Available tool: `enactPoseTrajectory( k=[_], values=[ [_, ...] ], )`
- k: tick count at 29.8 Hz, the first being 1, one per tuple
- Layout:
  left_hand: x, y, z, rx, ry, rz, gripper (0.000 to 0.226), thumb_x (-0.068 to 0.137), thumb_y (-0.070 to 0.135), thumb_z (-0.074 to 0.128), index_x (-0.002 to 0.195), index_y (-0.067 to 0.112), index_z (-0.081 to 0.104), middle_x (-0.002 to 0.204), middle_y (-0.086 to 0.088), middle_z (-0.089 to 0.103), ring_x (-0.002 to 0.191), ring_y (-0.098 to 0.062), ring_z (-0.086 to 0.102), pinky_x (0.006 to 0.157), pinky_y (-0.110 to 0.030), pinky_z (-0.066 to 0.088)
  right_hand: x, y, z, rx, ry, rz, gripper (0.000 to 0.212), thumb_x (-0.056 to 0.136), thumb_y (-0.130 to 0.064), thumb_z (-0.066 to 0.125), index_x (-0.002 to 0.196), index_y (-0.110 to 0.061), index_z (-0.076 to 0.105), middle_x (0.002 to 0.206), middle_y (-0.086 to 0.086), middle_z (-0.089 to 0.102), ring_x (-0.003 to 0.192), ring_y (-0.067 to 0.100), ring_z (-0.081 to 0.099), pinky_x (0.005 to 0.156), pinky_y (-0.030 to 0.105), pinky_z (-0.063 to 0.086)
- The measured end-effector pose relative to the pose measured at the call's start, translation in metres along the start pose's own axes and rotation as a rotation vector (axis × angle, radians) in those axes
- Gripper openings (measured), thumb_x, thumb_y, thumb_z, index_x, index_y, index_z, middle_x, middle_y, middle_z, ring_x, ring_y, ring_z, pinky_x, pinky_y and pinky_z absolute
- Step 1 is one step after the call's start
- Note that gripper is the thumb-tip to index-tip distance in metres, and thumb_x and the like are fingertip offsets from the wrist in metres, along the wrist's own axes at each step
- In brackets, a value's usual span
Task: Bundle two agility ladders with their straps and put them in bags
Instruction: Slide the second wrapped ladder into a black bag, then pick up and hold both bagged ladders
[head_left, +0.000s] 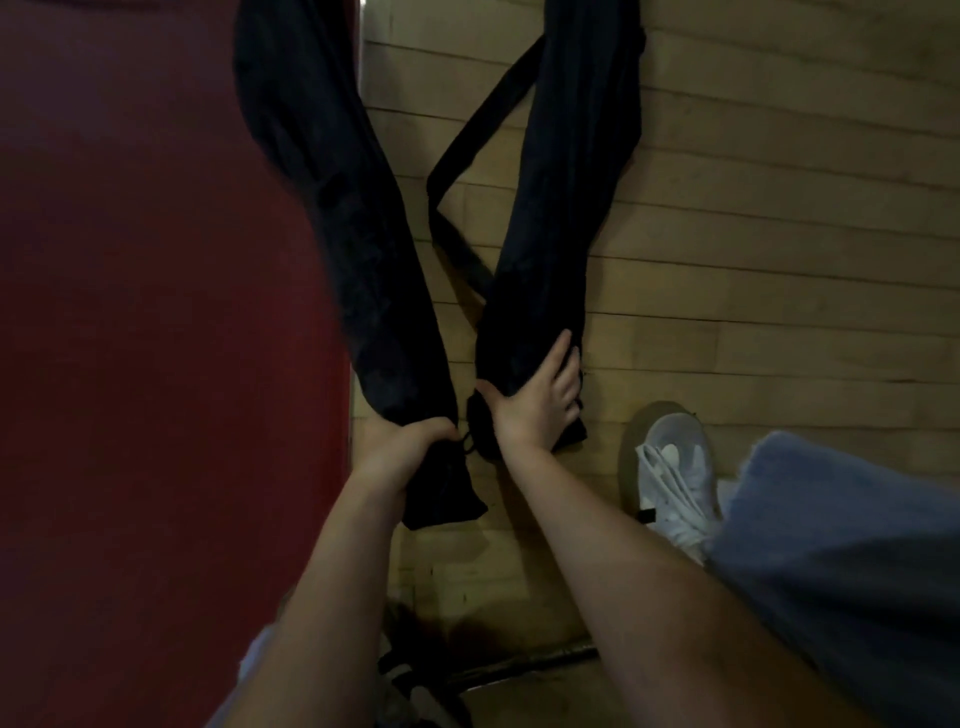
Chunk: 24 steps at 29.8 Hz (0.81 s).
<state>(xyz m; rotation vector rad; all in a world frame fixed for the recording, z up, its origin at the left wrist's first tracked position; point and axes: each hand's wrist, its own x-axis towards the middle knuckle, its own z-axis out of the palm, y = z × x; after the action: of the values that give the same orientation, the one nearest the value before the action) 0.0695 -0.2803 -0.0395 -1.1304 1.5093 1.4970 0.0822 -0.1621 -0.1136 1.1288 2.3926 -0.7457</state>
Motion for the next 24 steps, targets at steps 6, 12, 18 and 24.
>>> enactPoseTrajectory(
  k=[6, 12, 18, 24],
  values=[
    [0.002, 0.007, 0.014, -0.044, -0.021, -0.005, 0.033, 0.071, -0.004, 0.068, 0.099, 0.009, 0.057, 0.099, -0.011, 0.063, 0.095, -0.029, 0.062, 0.072, -0.033, 0.052, 0.008, 0.007, -0.030, 0.409, -0.166, 0.203, 0.077, 0.079, -0.011, 0.069, 0.142, -0.011, 0.024, 0.140, 0.012, 0.038, 0.129, 0.028, 0.040, 0.096, 0.028, 0.036],
    [-0.064, 0.040, 0.009, 0.038, -0.070, 0.047, 0.021, 0.079, -0.004, 0.062, 0.088, 0.013, 0.054, 0.085, -0.003, 0.058, 0.073, -0.012, 0.058, 0.050, -0.019, 0.049, -0.027, -0.028, -0.123, 0.662, -0.444, 0.308, 0.053, 0.081, -0.008, 0.065, 0.129, -0.011, 0.044, 0.100, -0.003, 0.057, 0.088, 0.013, 0.056, 0.069, 0.021, 0.047],
    [-0.159, 0.084, 0.009, 0.034, -0.110, -0.006, 0.044, 0.080, 0.000, 0.063, 0.122, 0.001, 0.051, 0.093, -0.007, 0.059, 0.079, -0.019, 0.058, 0.056, -0.027, 0.046, -0.063, -0.067, -0.223, 0.899, -0.454, 0.429, 0.050, 0.081, -0.010, 0.066, 0.128, -0.006, 0.050, 0.105, 0.007, 0.061, 0.081, 0.016, 0.060, 0.059, 0.024, 0.048],
    [-0.306, 0.169, 0.024, 0.089, -0.125, 0.043, 0.041, 0.075, -0.005, 0.066, 0.115, -0.001, 0.056, 0.096, -0.011, 0.062, 0.080, -0.021, 0.059, 0.059, -0.027, 0.047, -0.137, -0.105, -0.376, 0.904, -0.457, 0.400, 0.050, 0.076, -0.007, 0.072, 0.123, -0.006, 0.055, 0.107, 0.005, 0.064, 0.097, 0.024, 0.061, 0.078, 0.033, 0.050]
  ],
)
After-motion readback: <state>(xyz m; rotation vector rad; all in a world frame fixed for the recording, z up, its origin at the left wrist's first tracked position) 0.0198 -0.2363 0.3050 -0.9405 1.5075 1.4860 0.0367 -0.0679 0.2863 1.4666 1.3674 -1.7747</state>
